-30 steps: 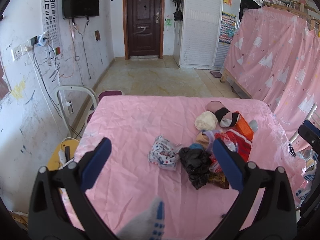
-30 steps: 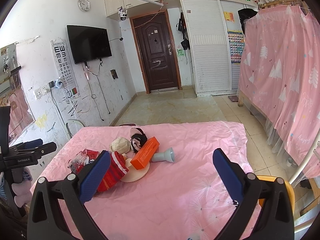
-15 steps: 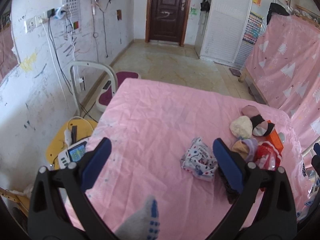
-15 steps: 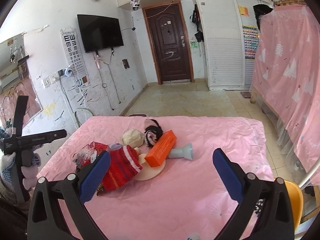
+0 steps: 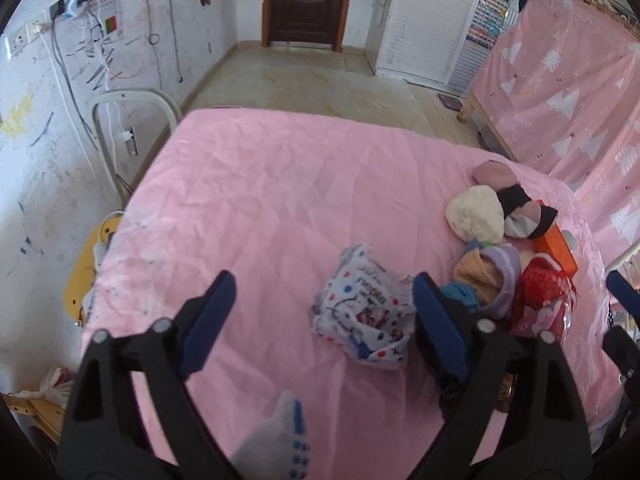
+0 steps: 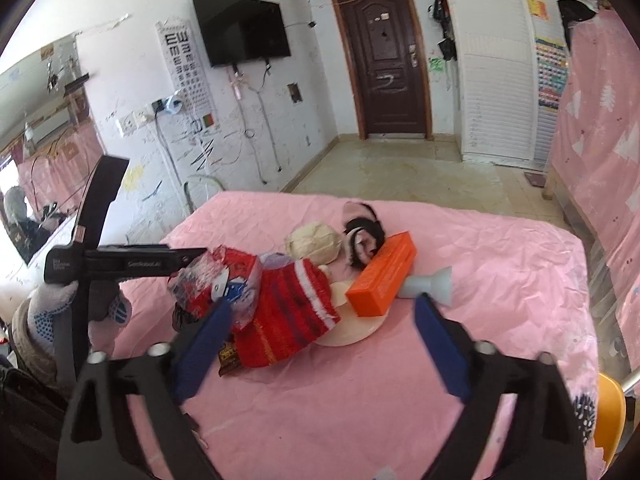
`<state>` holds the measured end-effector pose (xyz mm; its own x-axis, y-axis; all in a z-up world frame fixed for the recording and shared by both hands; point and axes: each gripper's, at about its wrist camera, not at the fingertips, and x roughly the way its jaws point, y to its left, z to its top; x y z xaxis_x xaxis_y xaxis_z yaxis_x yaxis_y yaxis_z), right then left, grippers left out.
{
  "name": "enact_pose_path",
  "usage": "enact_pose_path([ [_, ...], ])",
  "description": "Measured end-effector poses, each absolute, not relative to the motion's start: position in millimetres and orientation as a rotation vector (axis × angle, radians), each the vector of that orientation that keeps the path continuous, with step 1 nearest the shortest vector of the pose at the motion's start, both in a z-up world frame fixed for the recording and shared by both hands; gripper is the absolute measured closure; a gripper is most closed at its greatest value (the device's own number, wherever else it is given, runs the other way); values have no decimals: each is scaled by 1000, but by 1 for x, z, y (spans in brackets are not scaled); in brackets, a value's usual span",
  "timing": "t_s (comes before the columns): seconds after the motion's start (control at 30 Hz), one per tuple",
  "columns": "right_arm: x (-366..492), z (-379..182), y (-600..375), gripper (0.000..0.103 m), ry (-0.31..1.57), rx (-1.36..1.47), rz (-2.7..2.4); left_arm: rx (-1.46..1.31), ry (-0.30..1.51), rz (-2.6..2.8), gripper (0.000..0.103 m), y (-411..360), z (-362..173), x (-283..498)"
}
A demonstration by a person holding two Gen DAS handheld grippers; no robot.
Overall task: Collect trash
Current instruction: 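Grasp the white dotted plastic bag with the left tool while the right tool grasps the red knit item, then carry both held items to the orange basin and open both tools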
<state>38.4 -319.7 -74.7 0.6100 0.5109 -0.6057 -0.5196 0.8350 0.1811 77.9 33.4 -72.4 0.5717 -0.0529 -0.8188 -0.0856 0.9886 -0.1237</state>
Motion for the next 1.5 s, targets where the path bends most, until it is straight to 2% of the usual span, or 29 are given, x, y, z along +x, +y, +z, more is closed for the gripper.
enact_pose_path([
  [0.03, 40, -77, -316, 49, 710, -26, 599, -156, 970, 5, 30, 31, -75, 80],
  [0.07, 41, -79, -313, 52, 719, -35, 601, -158, 976, -9, 32, 29, -77, 81],
  [0.1, 43, -81, -309, 52, 729, -42, 603, -164, 979, -24, 39, 28, -80, 82],
  [0.13, 45, -83, -308, 52, 737, -46, 602, -169, 980, -37, 51, 27, -82, 83],
  [0.2, 51, -86, -303, 53, 757, -53, 597, -170, 978, -56, 63, 28, -86, 83],
  [0.23, 53, -88, -302, 53, 763, -55, 597, -167, 966, -63, 66, 28, -86, 81],
  [0.3, 55, -91, -295, 56, 771, -70, 604, -169, 955, -72, 68, 28, -86, 79],
  [0.37, 57, -94, -290, 68, 787, -82, 608, -193, 939, -71, 70, 33, -85, 76],
  [0.4, 58, -96, -287, 70, 795, -91, 606, -203, 929, -65, 70, 35, -84, 74],
  [0.53, 56, -99, -280, 100, 798, -132, 601, -220, 887, -32, 70, 51, -76, 63],
  [0.57, 54, -99, -279, 103, 798, -135, 608, -223, 884, -30, 70, 53, -74, 62],
  [1.03, 27, -58, -326, 103, 631, -32, 583, -179, 750, -1, 70, 39, -25, 39],
  [1.5, -3, -27, -448, 103, 491, 76, 411, -82, 678, -197, 70, -75, 20, 33],
])
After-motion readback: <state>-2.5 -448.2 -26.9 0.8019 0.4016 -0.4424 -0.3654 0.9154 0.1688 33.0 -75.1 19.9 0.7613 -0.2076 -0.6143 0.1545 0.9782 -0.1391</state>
